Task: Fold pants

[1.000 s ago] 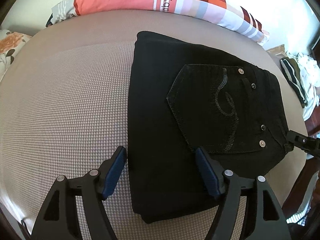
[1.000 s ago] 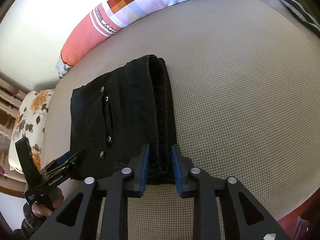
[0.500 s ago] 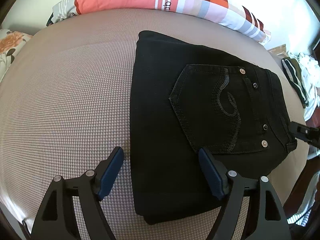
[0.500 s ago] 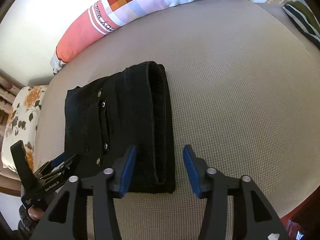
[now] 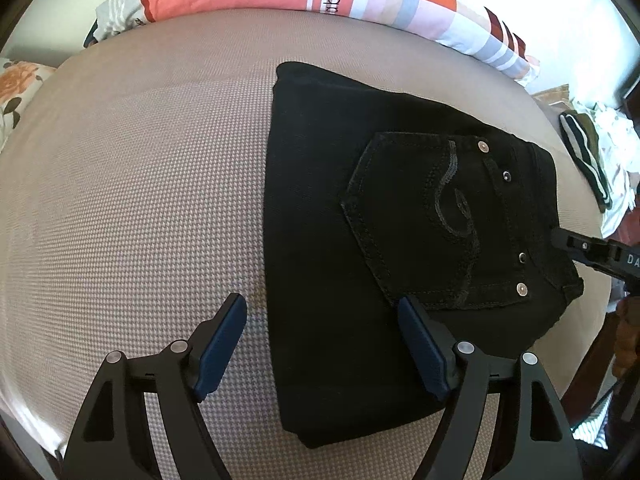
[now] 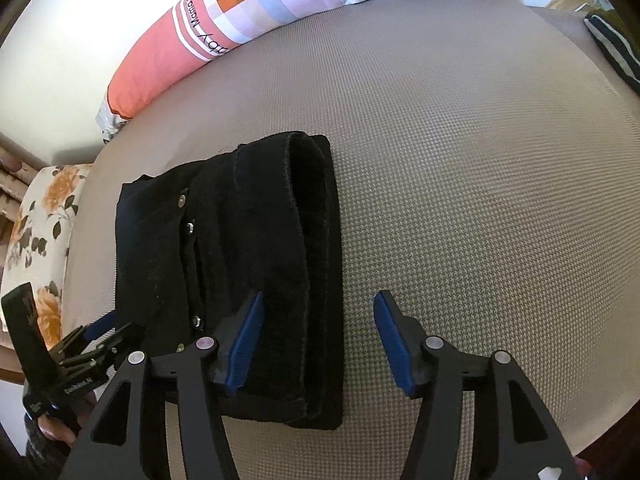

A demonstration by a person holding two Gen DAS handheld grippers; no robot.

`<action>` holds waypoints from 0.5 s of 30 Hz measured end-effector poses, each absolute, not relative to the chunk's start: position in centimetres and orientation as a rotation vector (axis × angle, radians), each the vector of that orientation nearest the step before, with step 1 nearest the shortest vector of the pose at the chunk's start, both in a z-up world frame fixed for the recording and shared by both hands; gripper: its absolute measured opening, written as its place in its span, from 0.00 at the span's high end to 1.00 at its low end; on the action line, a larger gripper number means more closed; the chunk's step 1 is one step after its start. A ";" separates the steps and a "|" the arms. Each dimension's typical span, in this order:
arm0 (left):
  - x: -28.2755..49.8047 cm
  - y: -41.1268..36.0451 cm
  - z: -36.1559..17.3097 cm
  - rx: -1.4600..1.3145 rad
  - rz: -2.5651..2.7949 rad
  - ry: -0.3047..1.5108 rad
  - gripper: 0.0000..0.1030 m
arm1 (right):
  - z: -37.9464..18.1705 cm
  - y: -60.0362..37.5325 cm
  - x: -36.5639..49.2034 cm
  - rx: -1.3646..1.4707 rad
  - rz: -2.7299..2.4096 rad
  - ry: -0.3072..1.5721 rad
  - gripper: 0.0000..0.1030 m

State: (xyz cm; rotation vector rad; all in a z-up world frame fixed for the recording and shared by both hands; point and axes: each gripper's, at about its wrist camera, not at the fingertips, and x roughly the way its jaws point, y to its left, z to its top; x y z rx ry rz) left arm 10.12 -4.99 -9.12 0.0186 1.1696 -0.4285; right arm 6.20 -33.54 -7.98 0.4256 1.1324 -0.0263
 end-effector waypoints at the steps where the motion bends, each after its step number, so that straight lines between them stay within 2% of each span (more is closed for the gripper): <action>1: 10.3 -5.0 -9.1 0.016 -0.433 1.169 0.24 | -8.2 -33.7 6.2 0.432 -0.022 1.137 0.46; 15: 13.8 -3.9 -9.5 -0.138 -0.519 1.230 0.24 | -10.2 -36.7 7.4 0.565 0.209 1.152 0.44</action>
